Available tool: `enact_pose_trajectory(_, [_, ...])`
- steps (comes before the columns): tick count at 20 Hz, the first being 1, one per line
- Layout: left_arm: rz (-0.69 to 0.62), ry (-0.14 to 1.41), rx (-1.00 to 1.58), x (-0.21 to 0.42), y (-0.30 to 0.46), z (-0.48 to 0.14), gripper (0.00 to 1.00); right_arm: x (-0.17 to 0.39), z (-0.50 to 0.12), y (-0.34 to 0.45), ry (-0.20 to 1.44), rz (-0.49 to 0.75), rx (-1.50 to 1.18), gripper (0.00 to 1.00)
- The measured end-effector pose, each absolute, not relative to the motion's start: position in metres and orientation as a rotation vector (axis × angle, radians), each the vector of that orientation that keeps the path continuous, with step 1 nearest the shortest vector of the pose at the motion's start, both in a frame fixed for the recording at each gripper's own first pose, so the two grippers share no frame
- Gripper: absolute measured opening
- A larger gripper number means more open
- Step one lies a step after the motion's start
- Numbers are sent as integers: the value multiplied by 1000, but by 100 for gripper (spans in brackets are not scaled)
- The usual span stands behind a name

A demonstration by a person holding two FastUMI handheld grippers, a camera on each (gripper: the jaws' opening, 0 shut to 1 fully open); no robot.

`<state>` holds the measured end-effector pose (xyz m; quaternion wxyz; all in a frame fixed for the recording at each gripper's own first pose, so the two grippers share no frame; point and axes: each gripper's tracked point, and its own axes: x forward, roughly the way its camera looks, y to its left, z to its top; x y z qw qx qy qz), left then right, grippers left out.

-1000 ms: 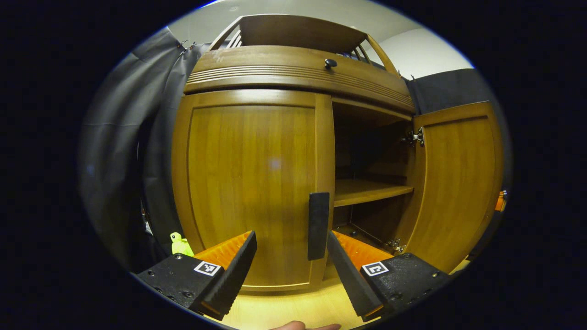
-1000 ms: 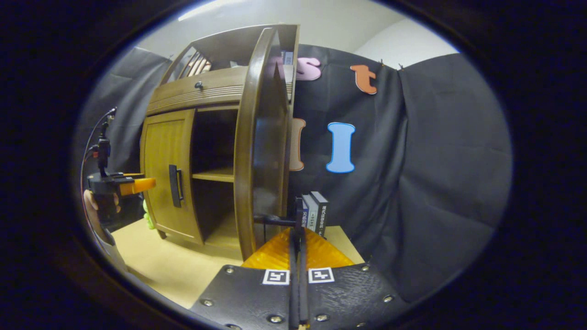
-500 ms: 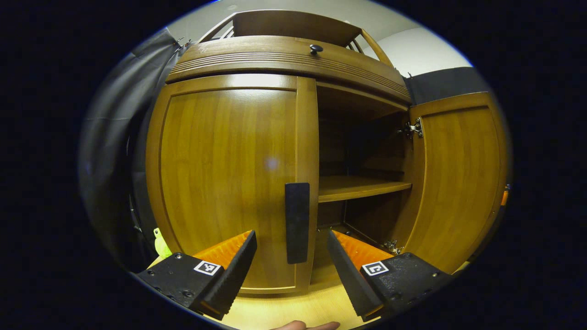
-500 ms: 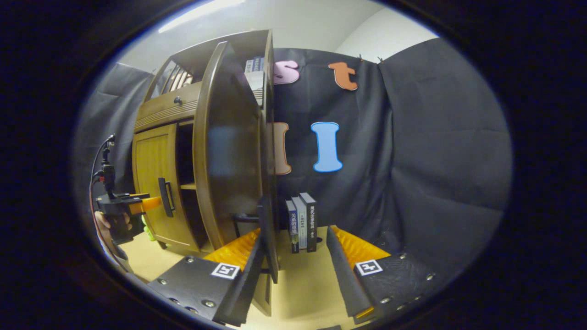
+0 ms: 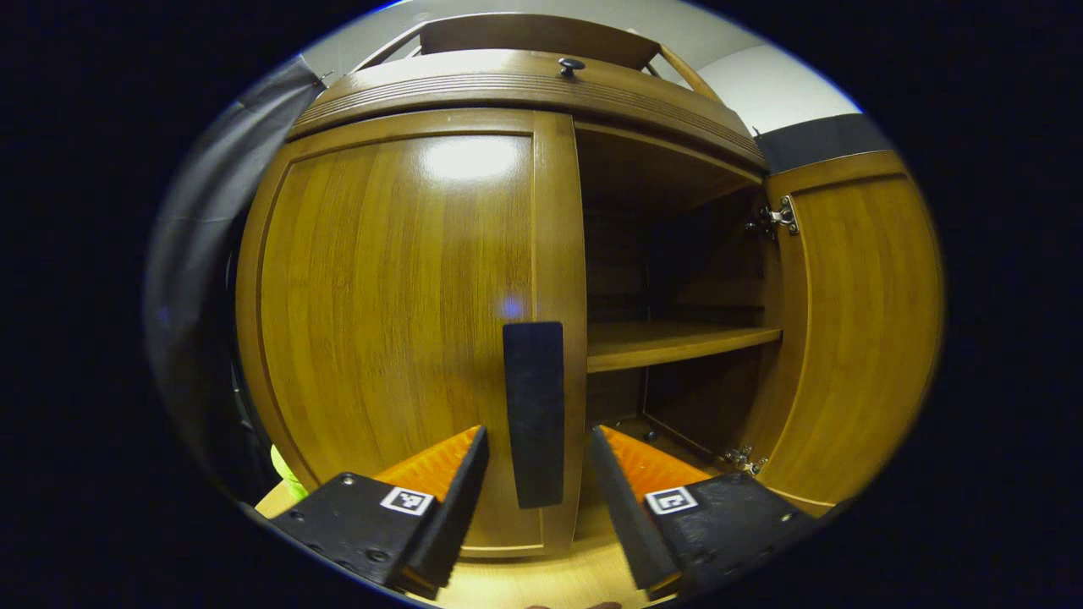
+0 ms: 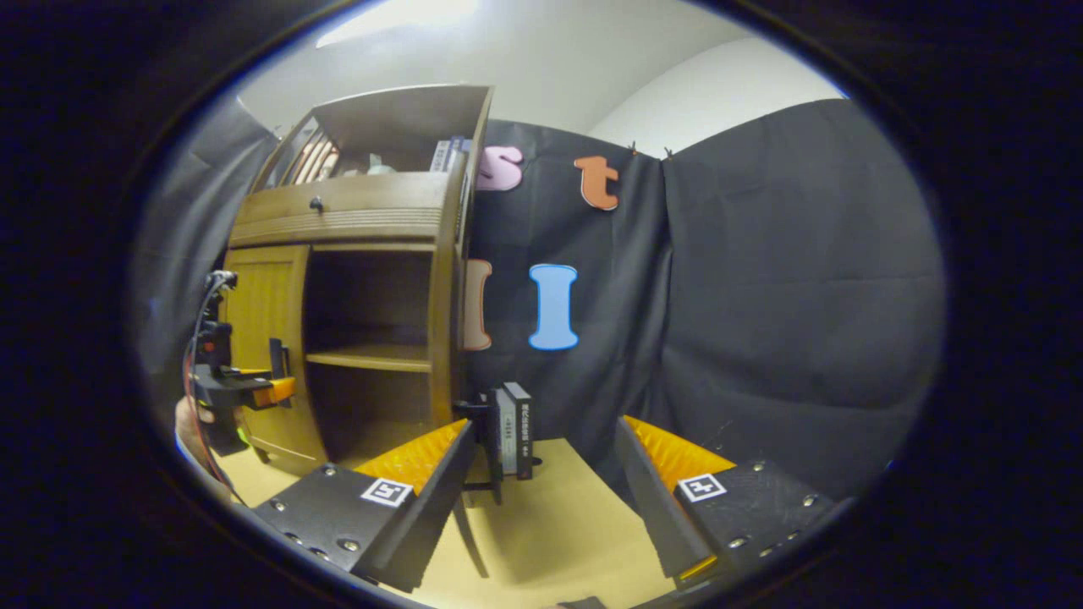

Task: Open the right door of the double-door shoe cabinet with the right hand, and open the left door with the left hand.

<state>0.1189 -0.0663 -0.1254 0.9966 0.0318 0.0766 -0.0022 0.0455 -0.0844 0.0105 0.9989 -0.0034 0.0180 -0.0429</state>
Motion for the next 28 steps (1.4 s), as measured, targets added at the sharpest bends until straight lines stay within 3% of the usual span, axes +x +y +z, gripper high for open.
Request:
enact_pose_trajectory(6, [-19,103,75,133,-69,-121,39,5,17,4,-78,94,28,99])
enact_pose_trajectory(9, [-25,111,65,130,-67,-121,31,2,-3,23,-62,93,-45,98])
enact_pose_trajectory(19, [-171,159,-12,67,-70,-113,31,-9,-20,66,-54,196,11,96])
enact_pose_trajectory(28, [-208,182,23,11,-54,-102,30,-8,-31,53,-37,152,43,96])
